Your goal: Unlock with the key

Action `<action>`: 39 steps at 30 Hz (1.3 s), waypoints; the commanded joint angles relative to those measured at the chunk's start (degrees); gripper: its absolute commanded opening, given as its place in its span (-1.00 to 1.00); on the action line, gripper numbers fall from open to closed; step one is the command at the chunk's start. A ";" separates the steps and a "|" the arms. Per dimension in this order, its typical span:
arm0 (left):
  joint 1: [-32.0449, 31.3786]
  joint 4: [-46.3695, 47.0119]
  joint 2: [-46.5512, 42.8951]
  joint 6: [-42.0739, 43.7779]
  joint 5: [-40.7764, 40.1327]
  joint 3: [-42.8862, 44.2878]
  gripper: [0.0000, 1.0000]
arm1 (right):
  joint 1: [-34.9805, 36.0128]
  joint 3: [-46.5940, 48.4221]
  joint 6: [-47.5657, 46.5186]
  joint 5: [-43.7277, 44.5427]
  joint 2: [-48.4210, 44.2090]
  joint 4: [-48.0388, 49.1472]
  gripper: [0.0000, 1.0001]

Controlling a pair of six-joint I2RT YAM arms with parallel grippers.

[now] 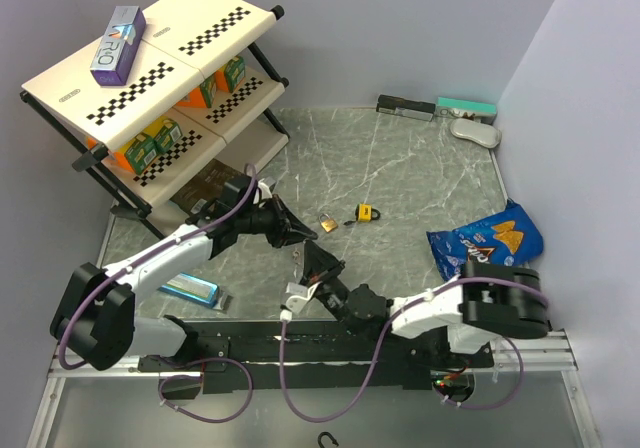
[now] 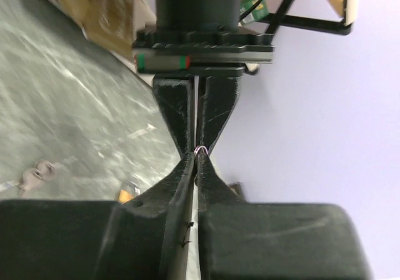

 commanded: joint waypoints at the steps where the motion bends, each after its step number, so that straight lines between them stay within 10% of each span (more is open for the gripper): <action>1: 1.75 6.88 -2.18 -0.73 -2.12 -0.51 -0.99 | 1.43 0.75 -11.40 6.12 8.40 25.15 -0.61; 6: 2.63 14.08 -2.71 0.93 -5.02 -2.10 -0.99 | 1.60 2.16 -11.33 7.35 9.84 25.27 0.34; 11: 4.65 15.85 -1.39 6.73 -6.43 -2.18 -0.99 | 1.60 1.10 -6.24 7.01 4.48 20.45 0.75; 21: 6.50 17.88 -1.83 21.84 -9.68 -1.05 -0.99 | -2.87 -0.84 17.46 3.32 -11.41 -2.72 0.86; 26: 5.63 25.84 -9.20 41.50 -7.58 -3.58 -0.98 | -19.63 2.15 53.58 -24.15 -32.42 -37.78 0.98; 31: 1.32 26.23 -20.97 60.32 -10.73 -7.98 -0.98 | -28.45 6.45 70.02 -42.98 -37.80 -45.65 0.98; 39: 0.35 27.45 -23.63 61.76 -7.32 -8.43 -0.98 | -38.29 5.49 91.23 -69.61 -32.89 -31.08 0.89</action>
